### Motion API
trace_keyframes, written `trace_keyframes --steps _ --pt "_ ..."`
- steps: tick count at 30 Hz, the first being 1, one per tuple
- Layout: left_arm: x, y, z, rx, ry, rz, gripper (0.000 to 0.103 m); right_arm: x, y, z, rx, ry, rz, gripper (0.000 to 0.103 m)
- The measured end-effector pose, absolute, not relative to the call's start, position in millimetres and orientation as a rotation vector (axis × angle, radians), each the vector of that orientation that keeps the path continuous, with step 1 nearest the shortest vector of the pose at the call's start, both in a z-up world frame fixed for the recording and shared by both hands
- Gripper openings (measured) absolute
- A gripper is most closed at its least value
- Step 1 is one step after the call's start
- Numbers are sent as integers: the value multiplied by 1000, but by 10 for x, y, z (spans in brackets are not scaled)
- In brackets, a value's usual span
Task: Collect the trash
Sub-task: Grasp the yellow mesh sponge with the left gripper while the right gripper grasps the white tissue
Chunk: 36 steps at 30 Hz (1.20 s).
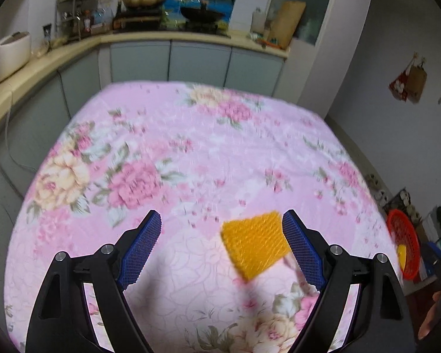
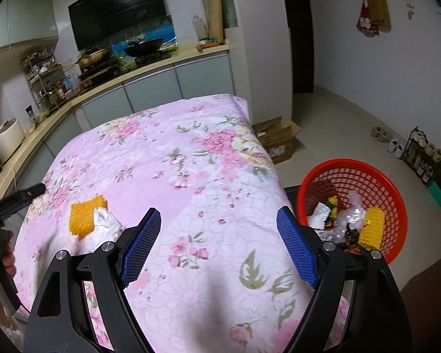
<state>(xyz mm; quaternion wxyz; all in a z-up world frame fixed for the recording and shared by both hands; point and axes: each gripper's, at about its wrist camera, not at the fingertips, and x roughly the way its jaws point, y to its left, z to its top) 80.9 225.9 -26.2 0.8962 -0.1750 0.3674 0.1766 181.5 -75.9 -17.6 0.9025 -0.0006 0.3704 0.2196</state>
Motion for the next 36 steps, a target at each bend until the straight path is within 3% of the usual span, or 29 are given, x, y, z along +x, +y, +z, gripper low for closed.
trace_keyframes --steps 16,17,19,21,26,27,30,36 --pt "1207 2125 -840 -356 856 312 80 1925 -568 -310 -37 810 460 78" --pt "1214 2107 -837 -348 850 313 78 1928 -542 -324 -40 814 464 78" --pt "1235 2073 -847 -342 850 302 61 1928 -503 -346 -45 817 470 78" --pt "1273 2045 -888 -338 866 285 51 1924 -459 -367 -48 823 478 78" --pt "1303 1986 -915 -311 860 280 38 1909 -393 -383 -57 826 490 78" --pt "1298 1984 -910 -308 859 281 26 1904 -382 -386 -60 826 491 78" --pt "1278 1999 -878 -309 852 279 13 1889 -340 -400 -67 827 497 78" --pt "1201 2015 -816 -310 822 278 10 1839 -181 -434 -86 827 542 78"
